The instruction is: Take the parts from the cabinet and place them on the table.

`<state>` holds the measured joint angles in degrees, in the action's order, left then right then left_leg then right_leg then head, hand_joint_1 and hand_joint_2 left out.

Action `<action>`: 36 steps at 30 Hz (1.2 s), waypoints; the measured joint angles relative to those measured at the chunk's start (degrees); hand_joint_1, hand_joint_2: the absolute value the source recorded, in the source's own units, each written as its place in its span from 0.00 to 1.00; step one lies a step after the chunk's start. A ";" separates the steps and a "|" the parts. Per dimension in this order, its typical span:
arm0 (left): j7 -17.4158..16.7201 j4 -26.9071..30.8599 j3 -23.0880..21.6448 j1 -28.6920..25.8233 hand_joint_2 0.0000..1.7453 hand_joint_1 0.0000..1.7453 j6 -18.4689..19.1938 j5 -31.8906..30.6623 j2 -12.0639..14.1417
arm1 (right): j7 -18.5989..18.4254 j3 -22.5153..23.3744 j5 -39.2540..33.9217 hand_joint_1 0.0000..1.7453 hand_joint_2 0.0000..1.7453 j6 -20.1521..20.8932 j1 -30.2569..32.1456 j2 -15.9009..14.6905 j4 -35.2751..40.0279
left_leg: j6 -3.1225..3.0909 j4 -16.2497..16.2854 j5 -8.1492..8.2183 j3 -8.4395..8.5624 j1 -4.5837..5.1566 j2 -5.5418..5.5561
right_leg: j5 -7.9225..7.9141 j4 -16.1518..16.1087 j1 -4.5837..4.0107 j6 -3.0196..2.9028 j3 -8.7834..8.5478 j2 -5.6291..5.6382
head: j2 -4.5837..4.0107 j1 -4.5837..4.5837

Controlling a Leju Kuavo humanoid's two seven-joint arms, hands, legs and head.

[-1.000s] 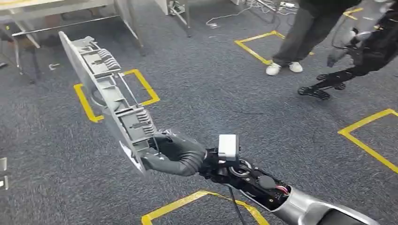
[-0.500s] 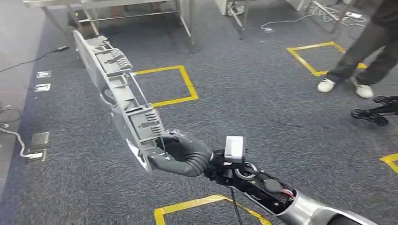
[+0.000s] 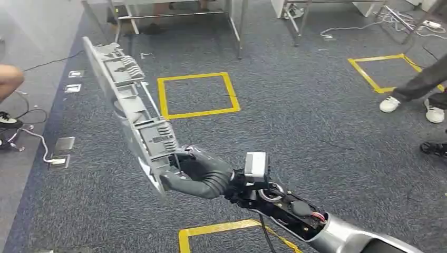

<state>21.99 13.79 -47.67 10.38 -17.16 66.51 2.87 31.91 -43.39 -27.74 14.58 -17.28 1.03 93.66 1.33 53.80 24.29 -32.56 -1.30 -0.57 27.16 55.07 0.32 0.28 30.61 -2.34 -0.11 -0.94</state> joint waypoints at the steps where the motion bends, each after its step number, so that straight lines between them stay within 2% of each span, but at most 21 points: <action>1: 0.00 0.00 0.00 -0.18 1.00 0.00 0.15 0.20 0.04 | 0.00 0.00 0.00 1.00 1.00 0.15 0.13 0.00 0.00 | 0.03 0.13 0.08 0.08 0.13 0.08 | -0.57 -0.14 0.19 -0.92 -0.07 0.04 | 0.00 -0.13; 7: 0.42 0.00 0.00 -0.41 1.00 0.00 0.53 0.57 0.17 | 0.26 -0.04 0.02 1.00 1.00 0.87 0.19 0.02 -0.02 | -0.67 0.15 0.28 0.11 0.50 0.21 | -0.81 -1.02 0.32 -0.27 -0.62 -0.07 | 0.00 -1.05; 12: 0.83 0.00 0.00 -0.45 1.00 0.00 0.55 0.55 0.17 | 0.50 -0.04 0.02 1.00 1.00 1.14 0.19 0.02 -0.31 | -0.84 0.25 0.35 0.09 0.57 0.21 | -0.87 -1.24 0.46 0.88 -0.69 -0.06 | 0.00 -1.22; 19: 0.81 0.00 0.00 -0.45 1.00 0.00 0.53 0.55 0.17 | 0.54 -0.04 0.02 1.00 1.00 1.47 0.18 0.02 -0.44 | -0.84 0.22 0.32 0.14 0.54 0.19 | -0.84 -1.23 0.22 1.02 -0.68 -0.06 | 0.00 -0.77; 22: -0.37 0.00 0.00 -0.44 1.00 0.00 0.53 0.53 0.11 | 0.57 -0.04 0.02 1.00 1.00 1.57 0.16 0.02 -0.50 | -0.83 0.11 0.24 0.20 0.52 0.18 | -0.84 -1.22 0.19 1.01 -0.68 -0.06 | 0.00 -0.61; 26: -2.93 0.00 0.00 -0.42 1.00 0.00 0.66 -0.11 0.15 | 0.55 -0.09 0.17 1.00 1.00 1.64 0.14 0.02 -0.81 | -1.17 0.35 0.46 0.14 0.61 0.16 | -0.82 -1.28 0.52 1.28 -0.72 -0.08 | 0.00 -0.31; 29: -3.54 0.00 0.00 -0.41 1.00 0.00 0.66 -0.26 0.22 | 0.57 -0.09 0.37 1.00 1.00 1.64 0.13 0.07 -0.83 | -1.57 0.38 0.61 0.12 0.96 0.17 | -0.83 -1.38 0.81 1.62 -0.79 -0.24 | 0.00 -0.22; 30: -3.56 0.00 0.00 -0.41 1.00 0.00 0.66 -0.26 0.22 | 0.57 -0.09 0.67 1.00 1.00 1.64 0.11 0.11 -0.85 | -1.81 0.02 0.60 -0.04 0.96 0.22 | -1.23 -0.85 0.78 1.94 -1.13 -0.15 | 0.00 -0.13; 31: -3.61 0.00 0.00 -0.36 1.00 0.00 0.66 -0.28 0.22 | 0.61 -0.11 0.81 1.00 1.00 1.64 0.11 0.13 -0.88 | -2.34 -0.41 0.99 0.26 0.79 0.32 | -1.34 -0.68 0.77 2.24 -1.28 -0.14 | 0.00 -0.15; 32: -3.58 0.00 0.00 -0.26 1.00 0.00 0.66 -0.30 0.22 | 0.59 -0.13 0.83 1.00 1.00 1.64 0.06 0.15 -0.88 | -3.00 -1.09 1.47 1.75 0.47 0.76 | -0.74 0.01 0.70 2.48 0.50 -0.70 | 0.00 -0.26; 33: -3.47 0.02 -0.02 -0.31 1.00 0.00 0.83 -0.37 0.13 | 0.50 -0.15 0.92 1.00 1.00 1.64 0.00 0.17 -0.99 | -3.42 -1.46 1.80 2.49 0.49 0.85 | -0.11 1.55 0.83 2.55 0.86 0.13 | -0.02 -0.84; 34: -3.50 0.02 -0.02 -0.28 1.00 0.00 0.99 -0.41 0.09 | 0.65 -0.13 0.76 1.00 1.00 1.66 -0.10 0.18 -0.96 | -3.61 -1.47 2.04 3.07 0.45 0.81 | 1.52 5.24 0.74 2.40 2.79 0.96 | 0.00 -0.74; 35: -3.48 0.02 -0.02 -0.14 1.00 0.00 1.03 -0.44 0.13 | 0.79 -0.13 0.83 1.00 1.00 1.66 -0.09 0.17 -0.99 | -3.84 -1.46 2.35 3.50 0.41 0.94 | 2.91 10.15 0.81 2.53 5.72 1.67 | 0.00 -1.14; 36: -3.43 0.02 -0.02 -0.02 1.00 0.00 1.14 -0.46 0.13 | 0.87 -0.13 0.81 1.00 1.00 1.66 -0.02 0.18 -1.07 | -3.81 -1.46 2.70 3.92 0.42 1.08 | 4.38 15.38 0.90 2.74 8.96 2.03 | 0.00 -1.29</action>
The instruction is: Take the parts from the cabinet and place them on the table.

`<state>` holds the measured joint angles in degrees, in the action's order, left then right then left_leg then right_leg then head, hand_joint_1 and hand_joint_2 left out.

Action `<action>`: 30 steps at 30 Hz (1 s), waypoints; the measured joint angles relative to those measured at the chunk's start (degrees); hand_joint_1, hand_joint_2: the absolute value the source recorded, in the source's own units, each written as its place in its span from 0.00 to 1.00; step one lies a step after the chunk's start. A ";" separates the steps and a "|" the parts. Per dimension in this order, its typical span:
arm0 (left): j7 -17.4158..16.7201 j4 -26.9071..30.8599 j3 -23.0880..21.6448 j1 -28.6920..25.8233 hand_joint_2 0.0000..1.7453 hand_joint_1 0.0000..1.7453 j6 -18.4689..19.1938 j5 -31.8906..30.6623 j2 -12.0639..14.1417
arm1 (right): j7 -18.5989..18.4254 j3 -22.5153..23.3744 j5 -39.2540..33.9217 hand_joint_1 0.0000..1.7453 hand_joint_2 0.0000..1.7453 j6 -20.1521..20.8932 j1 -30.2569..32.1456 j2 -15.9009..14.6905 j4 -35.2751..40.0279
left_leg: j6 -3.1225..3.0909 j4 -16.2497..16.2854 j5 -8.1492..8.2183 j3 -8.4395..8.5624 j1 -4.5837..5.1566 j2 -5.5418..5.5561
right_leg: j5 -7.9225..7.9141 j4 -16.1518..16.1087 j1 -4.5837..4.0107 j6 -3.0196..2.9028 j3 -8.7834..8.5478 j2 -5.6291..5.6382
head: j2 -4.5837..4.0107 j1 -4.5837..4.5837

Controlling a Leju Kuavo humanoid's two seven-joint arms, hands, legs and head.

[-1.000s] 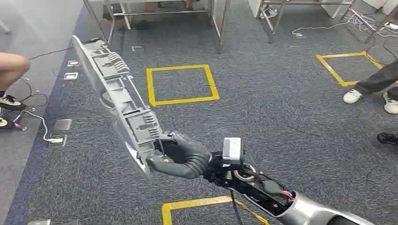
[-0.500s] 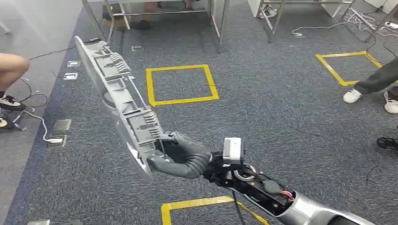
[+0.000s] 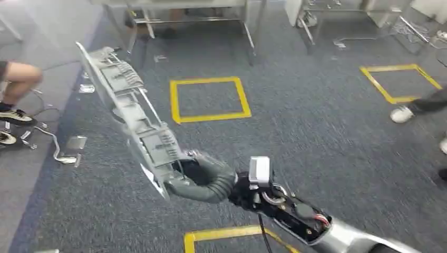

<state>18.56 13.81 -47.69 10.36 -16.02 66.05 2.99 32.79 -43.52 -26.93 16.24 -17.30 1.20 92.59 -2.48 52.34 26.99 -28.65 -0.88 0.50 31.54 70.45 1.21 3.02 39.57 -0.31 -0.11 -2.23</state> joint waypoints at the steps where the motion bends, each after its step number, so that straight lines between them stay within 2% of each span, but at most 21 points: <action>1: 0.09 0.00 0.00 0.01 1.00 0.00 0.13 0.00 0.00 | 0.04 0.00 0.00 1.00 1.00 0.04 0.03 0.00 -0.02 | 0.17 0.03 0.36 0.46 0.00 0.26 | 0.45 3.52 0.01 -0.01 2.51 0.15 | 0.00 -0.04; 2: 0.09 0.00 0.00 -0.04 1.00 0.00 0.37 -0.02 0.00 | 0.04 0.00 0.20 1.00 1.00 0.18 0.15 0.00 -0.09 | 0.36 0.04 0.79 1.06 -0.07 0.56 | -0.44 3.92 0.07 -0.08 3.43 0.15 | 0.00 0.02; 3: 0.09 0.00 0.00 -0.10 1.00 0.00 0.44 -0.02 -0.02 | 0.04 0.00 0.26 1.00 1.00 0.17 0.24 0.00 -0.15 | 0.87 0.11 1.24 1.91 -0.27 0.90 | -2.82 1.18 0.27 0.05 2.75 0.14 | 0.00 -0.06; 6: 0.11 0.00 0.00 -0.13 1.00 0.00 0.52 -0.02 -0.13 | 0.04 0.02 0.26 1.00 1.00 0.15 0.25 0.00 -0.24 | 2.37 0.31 3.38 4.29 -0.81 1.56 | -11.33 -13.67 1.18 0.98 -2.79 0.23 | 0.00 -0.50; 7: 0.13 0.00 0.00 0.08 1.00 0.00 0.50 -0.02 -0.02 | 0.11 0.04 0.26 1.00 1.00 0.17 0.15 -0.02 -0.39 | 2.79 0.50 3.68 4.61 -0.99 1.71 | -8.85 -13.93 0.63 0.68 -2.85 0.56 | 0.00 -0.37; 8: 0.13 0.00 0.00 0.28 1.00 0.00 0.48 -0.02 0.00 | 0.18 0.04 0.26 1.00 1.00 0.28 0.03 0.00 -0.37 | 3.29 0.40 3.80 3.87 -0.77 1.67 | -8.52 -13.80 0.31 -0.84 -3.76 0.58 | 0.00 -0.48; 11: 0.13 0.02 0.00 0.41 1.00 0.00 0.37 0.00 -0.08 | 0.09 0.02 0.37 1.00 1.00 0.42 0.17 0.04 -0.20 | 4.11 0.07 3.79 4.53 -1.00 1.54 | -8.02 -14.06 0.25 -2.13 -4.22 0.51 | 0.00 0.26; 12: 0.11 0.04 0.00 0.42 1.00 0.00 0.33 0.00 -0.09 | 0.07 0.04 0.39 1.00 1.00 0.33 0.17 0.11 -0.20 | 4.12 2.68 3.25 3.28 -1.04 1.04 | -7.84 -14.53 0.37 -2.43 -5.05 0.57 | 0.00 0.67; 13: 0.11 0.04 0.00 0.42 1.00 0.00 0.24 0.00 -0.11 | 0.09 0.11 0.35 1.00 1.00 0.31 0.01 0.11 -0.28 | 3.95 7.48 2.52 0.21 -0.90 0.45 | -7.45 -15.08 0.33 -2.71 -5.76 0.46 | 0.00 1.03; 14: 0.04 0.04 0.00 0.40 1.00 0.00 0.17 0.00 -0.17 | 0.15 0.11 0.35 1.00 1.00 0.31 -0.04 0.11 -0.35 | 3.70 12.45 3.24 -3.36 -0.75 0.34 | -7.18 -15.55 0.23 -2.97 -6.48 0.34 | 0.00 1.07; 16: -0.04 0.02 0.00 0.09 1.00 0.00 -0.09 0.02 -0.24 | 0.22 0.09 0.31 1.00 1.00 0.37 -0.01 0.11 -0.59 | 3.31 20.03 7.87 -10.18 -0.16 0.29 | -6.38 -16.50 0.03 -3.22 -8.42 0.35 | 0.00 1.18; 17: -0.13 0.02 0.00 -0.04 1.00 0.00 -0.11 0.02 -0.24 | 0.20 0.07 0.31 1.00 1.00 0.42 0.06 0.11 -0.77 | 3.21 20.85 9.43 -12.25 -0.03 0.29 | -5.76 -16.82 -0.07 -3.25 -9.55 0.52 | 0.00 1.25; 18: -0.20 0.02 0.00 -0.25 1.00 0.00 -0.20 0.04 -0.24 | 0.17 0.07 0.31 1.00 1.00 0.44 0.17 0.11 -0.92 | 3.13 19.76 9.68 -13.37 0.05 0.29 | -5.01 -16.93 -0.14 -3.19 -10.70 0.68 | 0.00 1.31; 19: -0.35 0.02 0.00 -0.37 1.00 0.00 -0.20 0.04 -0.22 | 0.17 0.07 0.31 1.00 1.00 0.44 0.26 0.11 -1.09 | 2.97 16.69 7.93 -13.58 0.11 0.28 | -4.06 -16.93 -0.25 -3.20 -12.05 0.78 | 0.00 1.38; 20: -0.50 0.02 0.00 -0.37 1.00 0.00 -0.22 0.04 -0.22 | 0.17 0.07 0.31 1.00 1.00 0.42 0.29 0.11 -1.14 | 2.71 12.08 3.75 -13.04 0.13 0.25 | -3.08 -16.93 -0.36 -3.19 -13.51 0.78 | 0.00 1.53; 22: -0.70 0.02 0.00 -0.46 1.00 0.00 -0.35 0.07 -0.17 | 0.24 0.07 0.28 1.00 1.00 0.44 0.09 0.09 -1.22 | 2.03 2.71 -8.00 -12.51 0.45 -0.10 | -1.19 -16.42 -0.85 -2.85 -15.19 0.72 | -0.02 2.03; 23: -0.79 0.02 0.00 -0.28 1.00 0.00 -0.55 0.09 -0.17 | 0.30 0.02 0.26 1.00 1.00 0.50 0.08 0.13 -1.20 | 2.05 2.85 -8.03 -12.48 0.61 -0.05 | -0.21 -16.10 -1.14 -2.52 -14.72 1.37 | 0.00 2.43; 24: -0.66 0.04 0.00 -0.46 1.00 0.00 -0.68 0.13 -0.22 | 0.24 -0.04 0.28 1.00 1.00 0.52 0.00 0.15 -1.18 | 2.27 3.00 -9.69 -12.34 0.61 0.10 | 1.11 -15.77 -1.24 -2.47 -14.99 1.26 | 0.00 1.75; 27: -0.61 0.07 0.00 0.09 1.00 0.00 -0.70 0.22 -0.59 | 0.17 -0.07 0.28 1.00 1.00 0.59 -0.08 0.17 -1.07 | 1.71 3.67 -8.44 -11.75 0.28 0.12 | 2.78 -15.43 -0.95 -1.81 -15.98 1.11 | 0.00 1.31; 28: -0.59 0.07 0.00 0.21 1.00 0.00 -0.72 0.22 -0.57 | 0.17 -0.07 0.26 1.00 1.00 0.57 -0.16 0.17 -1.07 | 1.21 3.66 -8.05 -11.51 0.37 0.17 | 4.26 -12.84 -1.01 -1.62 -14.86 0.82 | 0.00 1.03; 30: -0.55 0.07 0.00 0.36 1.00 0.00 -0.77 0.22 -0.42 | 0.24 -0.07 0.24 1.00 1.00 0.59 -0.28 0.17 -1.07 | 0.60 3.67 -7.47 -11.11 0.57 0.18 | 8.83 -2.76 -1.07 -1.32 -9.09 0.78 | 0.00 0.13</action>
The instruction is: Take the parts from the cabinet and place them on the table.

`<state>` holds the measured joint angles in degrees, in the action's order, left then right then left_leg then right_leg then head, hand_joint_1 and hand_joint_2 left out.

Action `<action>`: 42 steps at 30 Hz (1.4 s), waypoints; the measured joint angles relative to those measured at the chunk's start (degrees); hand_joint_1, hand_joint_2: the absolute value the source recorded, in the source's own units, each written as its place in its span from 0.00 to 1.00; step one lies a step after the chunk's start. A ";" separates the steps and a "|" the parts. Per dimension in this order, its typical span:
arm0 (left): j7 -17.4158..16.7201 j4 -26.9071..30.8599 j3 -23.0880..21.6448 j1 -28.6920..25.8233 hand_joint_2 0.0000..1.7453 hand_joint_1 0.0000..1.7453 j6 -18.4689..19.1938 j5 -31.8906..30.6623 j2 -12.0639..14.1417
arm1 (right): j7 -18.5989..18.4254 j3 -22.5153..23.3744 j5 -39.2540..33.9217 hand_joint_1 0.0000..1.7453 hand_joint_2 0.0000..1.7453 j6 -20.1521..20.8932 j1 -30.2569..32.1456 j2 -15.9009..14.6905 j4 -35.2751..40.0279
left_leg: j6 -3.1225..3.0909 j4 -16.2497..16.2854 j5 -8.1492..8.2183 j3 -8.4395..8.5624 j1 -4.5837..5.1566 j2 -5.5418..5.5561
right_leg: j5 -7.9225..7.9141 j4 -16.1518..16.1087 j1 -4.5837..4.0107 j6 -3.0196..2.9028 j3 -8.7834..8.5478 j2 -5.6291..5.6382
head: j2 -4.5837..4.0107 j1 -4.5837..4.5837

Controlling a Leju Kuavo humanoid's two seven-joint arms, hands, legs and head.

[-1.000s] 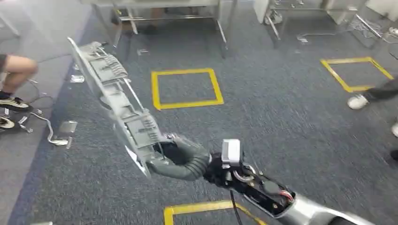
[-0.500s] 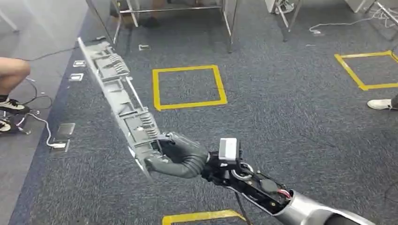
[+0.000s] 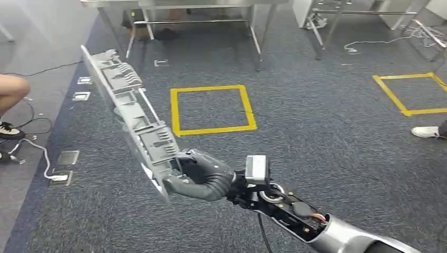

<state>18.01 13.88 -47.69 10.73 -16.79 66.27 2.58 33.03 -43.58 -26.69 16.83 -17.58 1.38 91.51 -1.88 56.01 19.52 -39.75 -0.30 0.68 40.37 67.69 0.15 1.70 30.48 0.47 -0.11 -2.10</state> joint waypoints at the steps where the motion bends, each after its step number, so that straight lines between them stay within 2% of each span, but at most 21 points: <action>1: 0.00 0.00 0.00 -0.05 1.00 0.00 0.00 0.00 0.00 | 0.00 0.00 0.00 1.00 1.00 0.00 0.02 0.00 -0.02 | -0.09 0.00 0.27 0.21 0.12 0.01 | 1.28 4.58 0.01 0.03 2.96 -0.01 | 0.00 -0.15; 2: 0.00 0.00 0.00 -0.10 1.00 0.00 0.00 0.00 0.00 | 0.00 0.00 0.00 1.00 1.00 0.00 0.07 -0.02 -0.07 | -0.13 0.01 0.54 0.48 0.20 0.03 | 1.10 6.69 0.00 -0.06 4.81 -0.01 | 0.00 -0.22; 3: 0.00 0.00 0.00 -0.15 1.00 0.00 0.00 0.00 0.00 | -0.02 0.00 0.00 1.00 1.00 -0.02 0.19 -0.02 -0.07 | -0.14 0.01 0.78 0.84 0.30 0.18 | -0.64 5.97 -0.03 -0.27 5.27 -0.01 | 0.00 -0.37; 4: 0.00 0.00 0.00 -0.21 1.00 0.00 0.00 -0.04 -0.07 | -0.02 0.00 0.00 1.00 1.00 -0.09 0.23 -0.02 -0.07 | -0.13 0.00 1.01 1.25 0.37 0.36 | -3.49 2.88 -0.08 -0.59 4.58 -0.01 | 0.00 -0.63; 6: 0.02 0.00 0.00 -0.14 1.00 0.00 0.02 -0.09 -0.28 | -0.02 0.00 0.00 1.00 1.00 -0.09 0.17 -0.02 -0.07 | 0.06 -0.02 1.34 2.00 0.43 0.69 | -10.40 -7.99 -0.46 -1.56 0.92 0.06 | 0.00 -0.94; 7: 0.02 0.00 0.00 -0.16 1.00 0.00 0.02 -0.09 -0.42 | 0.00 0.00 0.00 1.00 1.00 -0.09 0.13 -0.02 -0.04 | 0.16 0.04 1.41 2.04 0.55 0.80 | -11.72 -11.04 -0.85 -2.00 0.28 0.19 | 0.00 -1.03; 8: 0.04 0.00 0.00 -0.13 1.00 0.00 0.02 -0.09 -0.44 | 0.00 0.00 0.00 1.00 1.00 -0.09 0.14 -0.02 -0.04 | 0.39 0.17 1.43 2.04 0.76 1.01 | -12.07 -11.35 -0.74 -1.90 0.22 -0.01 | 0.00 -0.89; 9: 0.02 0.00 0.00 -0.16 1.00 0.00 0.02 -0.09 -0.39 | 0.00 0.00 0.00 1.00 1.00 -0.09 0.15 -0.02 -0.04 | 0.34 0.27 2.05 1.97 0.80 1.02 | -12.01 -11.74 -0.63 -1.67 0.11 -0.02 | 0.00 -0.83; 10: 0.02 0.00 0.00 -0.30 1.00 0.00 0.02 -0.09 -0.31 | -0.02 -0.02 0.02 1.00 1.00 -0.07 0.16 -0.02 -0.04 | -0.27 0.15 2.11 2.05 0.84 0.96 | -11.94 -11.68 -0.72 -1.51 0.00 -0.03 | 0.00 -0.46; 11: 0.04 0.00 0.00 -0.39 1.00 0.00 0.04 -0.09 -0.28 | -0.02 -0.04 0.00 1.00 1.00 -0.07 0.19 -0.02 -0.04 | 0.51 0.11 1.91 2.19 0.75 0.92 | -11.94 -11.69 -0.80 -1.54 -0.04 0.05 | 0.00 -0.28; 15: 0.04 0.00 0.00 -0.31 1.00 0.00 0.33 -0.17 -0.28 | -0.02 -0.02 0.00 1.00 1.00 -0.17 0.19 -0.02 -0.04 | 0.79 -0.21 1.71 2.50 0.73 0.92 | -12.01 -11.69 -0.83 -1.77 -0.13 0.10 | 0.00 0.33; 22: -0.35 0.00 0.00 0.12 1.00 0.00 1.79 -0.66 -0.11 | -0.11 0.02 0.11 1.00 1.00 -0.66 0.36 -0.02 0.35 | 0.96 -0.43 1.82 2.57 0.70 0.91 | -11.81 -11.69 -0.81 -2.06 -0.13 0.09 | 0.00 0.75; 42: -1.16 0.00 0.00 0.68 1.00 0.00 2.62 -1.55 -0.07 | -0.52 0.26 0.81 1.00 1.00 -1.49 0.59 -0.02 1.07 | 1.04 -0.44 1.92 2.58 0.68 0.91 | -11.71 -11.77 -0.69 -2.09 -0.20 0.10 | 0.00 0.81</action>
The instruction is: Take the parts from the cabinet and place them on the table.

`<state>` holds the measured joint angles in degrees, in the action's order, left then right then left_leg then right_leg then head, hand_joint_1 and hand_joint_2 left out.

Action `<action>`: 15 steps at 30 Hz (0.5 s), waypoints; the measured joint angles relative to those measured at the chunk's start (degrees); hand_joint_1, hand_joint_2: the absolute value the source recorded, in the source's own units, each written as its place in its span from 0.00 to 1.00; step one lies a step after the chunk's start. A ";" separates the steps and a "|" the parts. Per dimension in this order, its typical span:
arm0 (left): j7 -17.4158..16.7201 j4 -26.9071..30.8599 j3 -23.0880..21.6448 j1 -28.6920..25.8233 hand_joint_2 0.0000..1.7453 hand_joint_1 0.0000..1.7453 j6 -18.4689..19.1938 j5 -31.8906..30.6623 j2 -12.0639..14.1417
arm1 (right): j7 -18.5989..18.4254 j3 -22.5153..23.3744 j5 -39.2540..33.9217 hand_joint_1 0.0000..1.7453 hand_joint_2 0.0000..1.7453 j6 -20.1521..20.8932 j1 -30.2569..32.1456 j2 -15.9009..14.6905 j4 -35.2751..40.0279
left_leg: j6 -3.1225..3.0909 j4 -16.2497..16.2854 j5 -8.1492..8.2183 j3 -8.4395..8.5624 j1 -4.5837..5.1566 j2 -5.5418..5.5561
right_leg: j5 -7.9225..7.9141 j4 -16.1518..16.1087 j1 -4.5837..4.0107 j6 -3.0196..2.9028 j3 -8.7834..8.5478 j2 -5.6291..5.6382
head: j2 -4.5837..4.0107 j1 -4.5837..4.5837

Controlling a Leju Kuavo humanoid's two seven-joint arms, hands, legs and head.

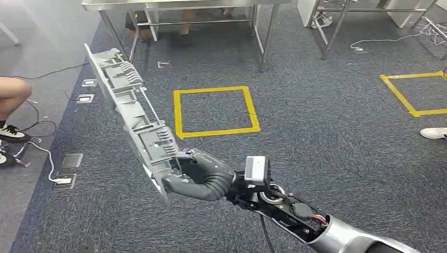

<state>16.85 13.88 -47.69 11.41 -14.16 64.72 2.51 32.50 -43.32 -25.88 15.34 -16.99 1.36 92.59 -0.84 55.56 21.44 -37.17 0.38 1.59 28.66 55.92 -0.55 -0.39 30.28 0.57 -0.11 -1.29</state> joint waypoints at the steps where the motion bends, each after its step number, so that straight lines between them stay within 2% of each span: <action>1: -0.02 0.00 0.00 0.06 1.00 0.00 0.00 -0.02 0.11 | 0.00 0.00 0.00 1.00 1.00 0.00 0.01 0.00 0.00 | -0.55 0.39 0.38 -0.08 0.48 -0.06 | -0.04 -0.41 0.27 0.37 -0.15 0.01 | 0.00 0.02; 2: -0.02 0.00 0.00 0.06 1.00 0.00 0.00 -0.09 0.15 | 0.00 0.00 0.00 1.00 1.00 0.00 0.00 0.00 0.02 | -0.96 0.10 0.46 0.10 0.42 -0.04 | -0.03 -0.55 0.33 0.51 -0.32 0.01 | 0.00 0.09; 3: -0.04 0.00 0.00 0.08 1.00 0.00 0.00 -0.09 0.17 | 0.00 0.00 0.00 1.00 1.00 0.02 -0.01 0.00 0.11 | -1.06 -0.55 0.37 0.54 0.47 -0.03 | -0.01 -0.94 0.22 0.64 -0.64 0.00 | 0.00 0.33; 4: -0.07 0.04 -0.02 0.07 1.00 0.00 0.00 -0.09 -0.02 | -0.02 0.00 0.00 1.00 1.00 0.00 0.11 0.00 0.33 | -1.09 -2.10 -0.18 1.76 -0.18 -0.20 | 0.00 -0.93 -0.32 0.76 -1.19 -0.07 | 0.00 0.37; 5: -0.09 0.07 0.00 0.07 1.00 0.00 0.00 -0.09 -0.13 | 0.00 0.00 -0.02 1.00 1.00 0.02 0.05 -0.02 0.33 | -1.15 -2.92 -0.18 2.67 -0.44 -0.26 | 0.72 0.16 -0.13 1.07 -1.17 -0.22 | 0.00 0.06; 6: -0.09 0.07 0.00 0.21 1.00 0.00 0.00 -0.09 -0.13 | 0.02 0.00 0.00 1.00 1.00 0.02 -0.05 -0.02 0.33 | -1.26 -3.18 -0.26 3.08 -0.57 -0.34 | 2.96 3.75 -0.05 1.33 0.61 -0.18 | 0.00 -0.26; 8: -0.11 0.07 -0.02 0.39 1.00 0.00 0.00 -0.09 -0.15 | 0.20 0.04 -0.02 1.00 1.00 0.02 0.03 -0.04 0.35 | -1.22 -3.16 -0.03 3.30 -0.72 -0.44 | 7.10 13.16 0.60 1.94 5.75 -0.20 | 0.00 -0.61; 9: -0.11 0.07 -0.02 0.41 1.00 0.00 0.00 -0.09 -0.15 | 0.17 0.04 0.00 1.00 1.00 0.02 0.08 -0.04 0.35 | -1.05 -3.11 0.10 3.31 -0.85 -0.45 | 7.82 16.43 1.04 2.29 7.81 -0.21 | 0.00 -0.63; 10: -0.13 0.07 -0.02 0.38 1.00 0.00 0.00 -0.09 -0.15 | 0.15 0.04 0.00 1.00 1.00 0.02 0.22 -0.09 0.33 | -0.83 -2.97 0.24 3.34 -1.12 -0.42 | 6.94 16.65 1.45 2.61 8.34 -0.25 | 0.00 -0.61; 11: -0.13 0.07 0.00 0.35 1.00 0.00 0.00 -0.09 -0.18 | 0.13 0.02 0.00 1.00 1.00 0.02 0.34 -0.13 0.33 | -0.47 -2.69 0.46 3.37 -1.44 -0.33 | 4.83 14.18 1.80 3.02 7.50 -0.25 | 0.00 -0.66; 12: -0.13 0.07 0.00 0.34 1.00 0.00 0.00 -0.09 -0.17 | 0.11 0.04 0.00 1.00 1.00 0.02 0.35 -0.13 0.33 | 0.04 -2.22 0.83 3.36 -1.85 -0.19 | 2.01 9.68 2.21 3.46 5.54 -0.26 | 0.00 -0.79; 13: -0.13 0.07 0.00 0.35 1.00 0.00 0.00 -0.09 -0.20 | 0.11 0.04 -0.02 1.00 1.00 0.02 0.32 -0.13 0.33 | 0.61 -1.50 1.33 3.34 -2.24 -0.11 | -0.93 3.98 2.74 4.09 2.86 -0.27 | 0.00 -1.07; 14: -0.13 0.07 -0.02 0.33 1.00 0.00 -0.02 -0.09 -0.06 | 0.13 0.04 -0.02 1.00 1.00 0.04 0.25 -0.13 0.33 | 1.25 -0.60 1.89 3.09 -2.31 -0.06 | -1.67 0.38 3.26 4.77 1.45 -0.31 | 0.00 -1.60; 15: -0.13 0.07 0.00 0.42 1.00 0.00 -0.09 -0.04 0.07 | 0.17 0.00 -0.02 1.00 1.00 0.09 0.28 -0.13 0.39 | 1.80 0.07 2.25 2.91 -1.83 0.09 | -1.58 0.74 2.70 3.96 1.48 0.36 | 0.00 -2.01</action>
<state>16.72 13.94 -47.69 11.82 -14.25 64.67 2.58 32.68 -43.32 -25.90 15.43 -16.70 1.22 92.98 0.96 55.63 23.69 -34.26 -1.45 1.68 27.07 56.65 2.15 3.57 31.76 0.93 -0.11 -3.30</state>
